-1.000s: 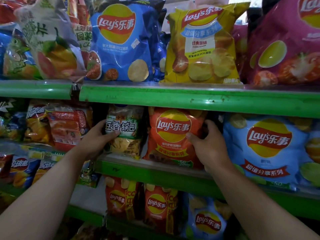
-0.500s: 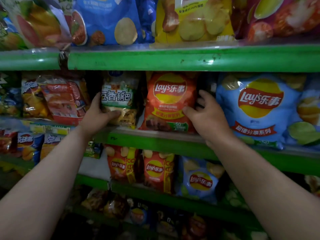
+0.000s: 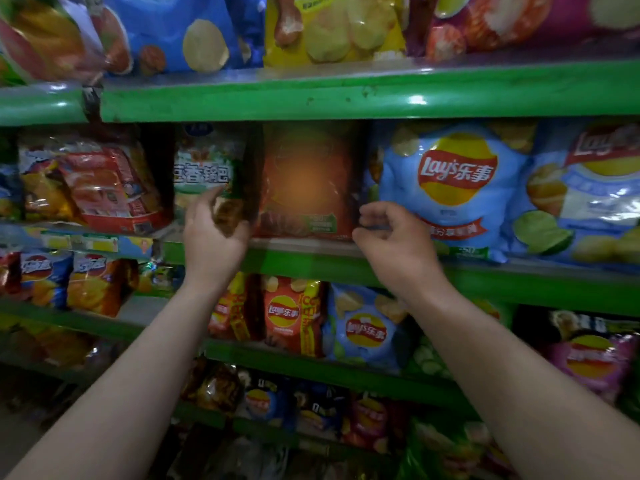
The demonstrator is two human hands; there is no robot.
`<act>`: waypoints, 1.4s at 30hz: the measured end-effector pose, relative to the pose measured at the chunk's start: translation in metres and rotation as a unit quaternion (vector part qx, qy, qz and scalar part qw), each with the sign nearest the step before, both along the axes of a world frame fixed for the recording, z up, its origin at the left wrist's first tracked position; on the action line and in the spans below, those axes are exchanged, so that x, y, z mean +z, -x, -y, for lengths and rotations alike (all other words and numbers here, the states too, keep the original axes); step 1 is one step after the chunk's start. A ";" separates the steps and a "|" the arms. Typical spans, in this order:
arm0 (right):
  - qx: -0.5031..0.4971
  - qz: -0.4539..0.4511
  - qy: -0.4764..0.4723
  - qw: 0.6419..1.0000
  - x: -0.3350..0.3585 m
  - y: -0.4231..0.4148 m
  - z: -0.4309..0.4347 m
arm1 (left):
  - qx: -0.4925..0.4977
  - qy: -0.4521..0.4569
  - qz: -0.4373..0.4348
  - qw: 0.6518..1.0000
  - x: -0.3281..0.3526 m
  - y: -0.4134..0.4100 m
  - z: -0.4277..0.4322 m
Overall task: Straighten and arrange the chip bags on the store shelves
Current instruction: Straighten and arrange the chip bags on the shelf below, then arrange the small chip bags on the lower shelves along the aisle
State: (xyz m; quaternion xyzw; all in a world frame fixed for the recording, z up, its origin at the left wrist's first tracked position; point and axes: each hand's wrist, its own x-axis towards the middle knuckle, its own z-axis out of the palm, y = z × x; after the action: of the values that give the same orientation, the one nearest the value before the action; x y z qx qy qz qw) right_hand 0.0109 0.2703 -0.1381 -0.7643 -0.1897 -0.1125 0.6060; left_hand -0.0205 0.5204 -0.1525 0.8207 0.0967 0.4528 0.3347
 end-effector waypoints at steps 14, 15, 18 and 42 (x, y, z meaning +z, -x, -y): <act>-0.067 -0.091 -0.012 0.994 -0.099 0.019 0.190 | -0.288 0.042 -0.136 0.947 -0.093 0.005 0.242; -0.078 -0.107 -0.014 0.991 -0.106 0.021 0.208 | -0.295 0.048 -0.148 0.943 -0.099 0.003 0.256; -0.130 -0.149 -0.012 0.980 -0.127 0.023 0.262 | -0.315 0.087 -0.183 0.927 -0.115 -0.005 0.299; -0.167 -0.299 0.043 0.939 -0.212 -0.054 0.371 | -0.246 0.231 -0.327 0.882 -0.173 -0.018 0.367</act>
State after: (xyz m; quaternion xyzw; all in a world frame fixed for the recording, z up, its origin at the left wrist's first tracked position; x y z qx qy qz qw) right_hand 0.0650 -0.1009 -0.3505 -0.8086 0.1259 0.0296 0.5739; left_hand -0.0025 0.1535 -0.3258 0.8187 0.0974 0.0263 0.5653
